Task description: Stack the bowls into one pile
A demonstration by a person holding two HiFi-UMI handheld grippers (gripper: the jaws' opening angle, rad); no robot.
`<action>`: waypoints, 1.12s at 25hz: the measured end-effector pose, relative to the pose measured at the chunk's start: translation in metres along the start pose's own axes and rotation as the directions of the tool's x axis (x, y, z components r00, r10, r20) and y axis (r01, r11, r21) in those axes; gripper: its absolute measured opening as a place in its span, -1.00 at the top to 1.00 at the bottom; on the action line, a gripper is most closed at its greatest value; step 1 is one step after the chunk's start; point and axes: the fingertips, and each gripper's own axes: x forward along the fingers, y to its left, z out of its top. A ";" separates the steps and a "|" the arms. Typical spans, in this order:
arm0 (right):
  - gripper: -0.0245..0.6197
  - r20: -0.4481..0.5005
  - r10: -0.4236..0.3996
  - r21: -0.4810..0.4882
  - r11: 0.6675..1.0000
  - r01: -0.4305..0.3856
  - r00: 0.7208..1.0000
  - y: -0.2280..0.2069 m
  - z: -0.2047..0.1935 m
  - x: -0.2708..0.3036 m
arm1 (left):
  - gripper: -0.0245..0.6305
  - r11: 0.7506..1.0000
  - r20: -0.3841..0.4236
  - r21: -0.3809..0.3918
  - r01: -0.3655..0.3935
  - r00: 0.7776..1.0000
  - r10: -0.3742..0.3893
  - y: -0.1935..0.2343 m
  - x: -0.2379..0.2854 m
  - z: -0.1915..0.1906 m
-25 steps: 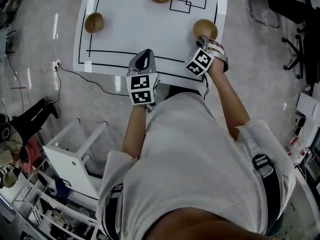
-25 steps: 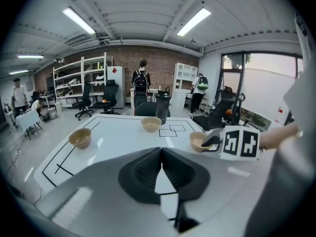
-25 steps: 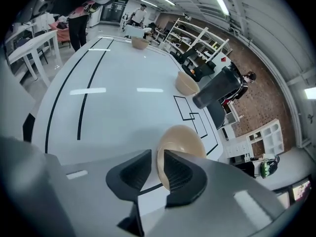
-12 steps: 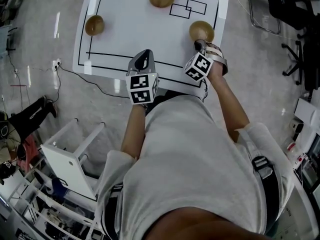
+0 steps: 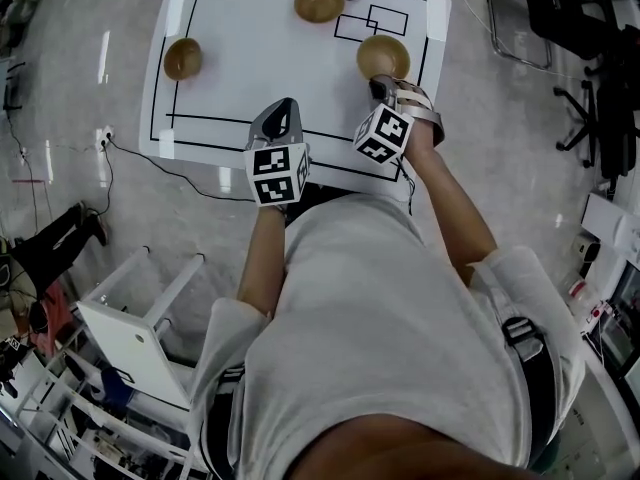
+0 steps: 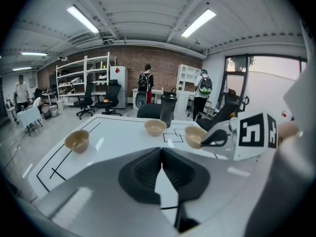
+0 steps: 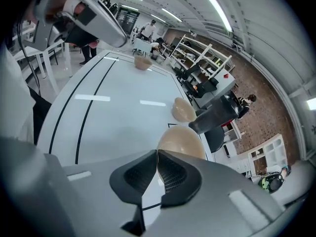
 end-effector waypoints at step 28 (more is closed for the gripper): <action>0.89 0.140 0.044 -0.128 0.991 -0.026 0.989 0.018 0.175 0.014 | 0.92 0.993 -0.003 -0.084 -0.089 0.996 0.089 0.150 -0.013 -0.001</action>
